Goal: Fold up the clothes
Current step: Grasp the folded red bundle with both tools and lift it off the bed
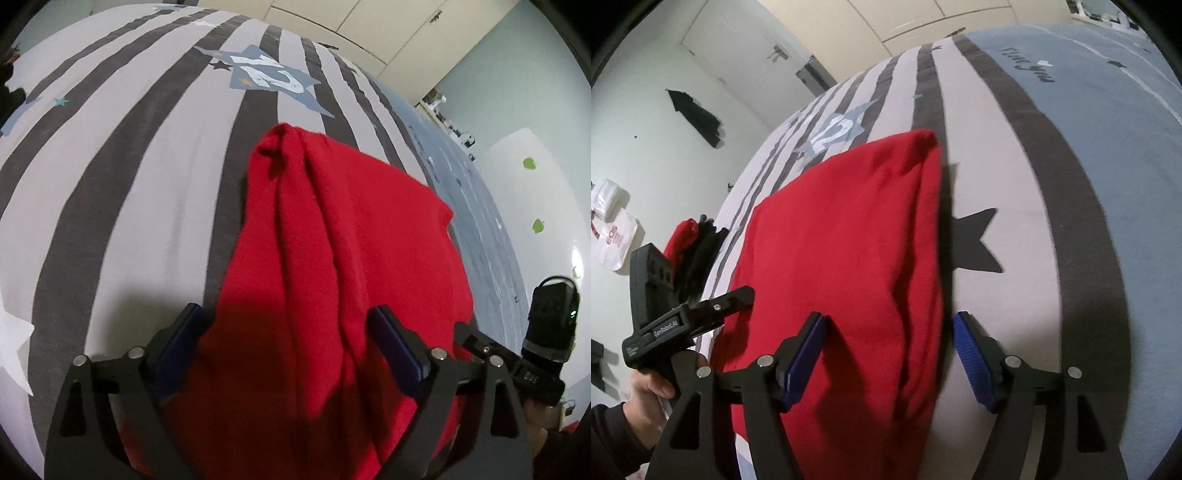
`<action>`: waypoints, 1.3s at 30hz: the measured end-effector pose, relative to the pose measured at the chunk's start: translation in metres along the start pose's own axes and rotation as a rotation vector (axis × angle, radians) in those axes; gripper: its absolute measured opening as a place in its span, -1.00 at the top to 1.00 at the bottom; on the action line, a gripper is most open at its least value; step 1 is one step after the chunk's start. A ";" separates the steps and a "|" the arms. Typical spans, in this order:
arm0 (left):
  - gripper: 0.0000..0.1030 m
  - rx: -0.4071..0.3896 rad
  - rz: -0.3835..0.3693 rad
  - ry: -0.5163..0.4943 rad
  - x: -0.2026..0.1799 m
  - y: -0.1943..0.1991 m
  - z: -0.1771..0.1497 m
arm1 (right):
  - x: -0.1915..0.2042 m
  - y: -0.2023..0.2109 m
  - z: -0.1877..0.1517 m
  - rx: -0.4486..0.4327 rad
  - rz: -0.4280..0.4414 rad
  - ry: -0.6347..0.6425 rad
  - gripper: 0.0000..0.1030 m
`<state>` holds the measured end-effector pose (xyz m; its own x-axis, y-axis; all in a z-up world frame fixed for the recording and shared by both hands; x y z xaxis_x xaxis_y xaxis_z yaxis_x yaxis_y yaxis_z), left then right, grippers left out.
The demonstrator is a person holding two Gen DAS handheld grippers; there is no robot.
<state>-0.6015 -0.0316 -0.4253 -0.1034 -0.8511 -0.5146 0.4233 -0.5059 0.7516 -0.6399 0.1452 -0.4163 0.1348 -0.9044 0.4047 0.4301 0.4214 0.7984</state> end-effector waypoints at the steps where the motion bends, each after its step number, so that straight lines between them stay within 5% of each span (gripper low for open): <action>1: -0.89 0.001 0.007 0.003 -0.001 -0.003 0.001 | 0.003 -0.002 0.000 0.003 0.008 0.006 -0.32; 14: -0.77 0.077 -0.075 -0.096 -0.034 -0.021 0.010 | 0.021 -0.019 0.003 0.063 0.099 0.053 -0.18; 17: -0.50 0.050 -0.055 -0.081 -0.031 -0.021 0.014 | 0.027 -0.020 -0.003 0.070 0.113 0.053 -0.17; 19: -0.08 0.026 -0.037 -0.051 -0.022 -0.018 0.021 | 0.030 -0.024 -0.001 0.080 0.118 0.058 -0.17; 22: 0.31 0.016 -0.025 -0.039 -0.017 -0.017 0.027 | 0.039 -0.033 0.002 0.104 0.126 0.090 -0.06; 25: 0.47 0.019 -0.026 -0.060 -0.020 -0.016 0.031 | 0.046 -0.038 0.001 0.131 0.163 0.094 0.36; 30: 0.54 -0.002 -0.092 -0.109 -0.030 -0.007 0.042 | 0.042 -0.027 0.002 0.095 0.117 0.049 0.53; 39: 0.55 -0.135 -0.200 -0.163 -0.020 0.099 0.092 | 0.113 0.045 0.027 -0.100 0.004 0.036 0.56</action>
<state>-0.6404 -0.0772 -0.3030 -0.3355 -0.7530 -0.5661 0.4948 -0.6522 0.5743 -0.6297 0.0640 -0.3222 0.1682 -0.9053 0.3899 0.5164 0.4179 0.7475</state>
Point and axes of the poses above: each gripper's, at about its wrist camera, not at the fingertips, and y roughly against the way its jaws point, x to its left, z to its top, the point moved 9 cm from there along -y, roughly the way its jaws point, and after that the axes turned 7 degrees about -z, right-handed, at the moved point
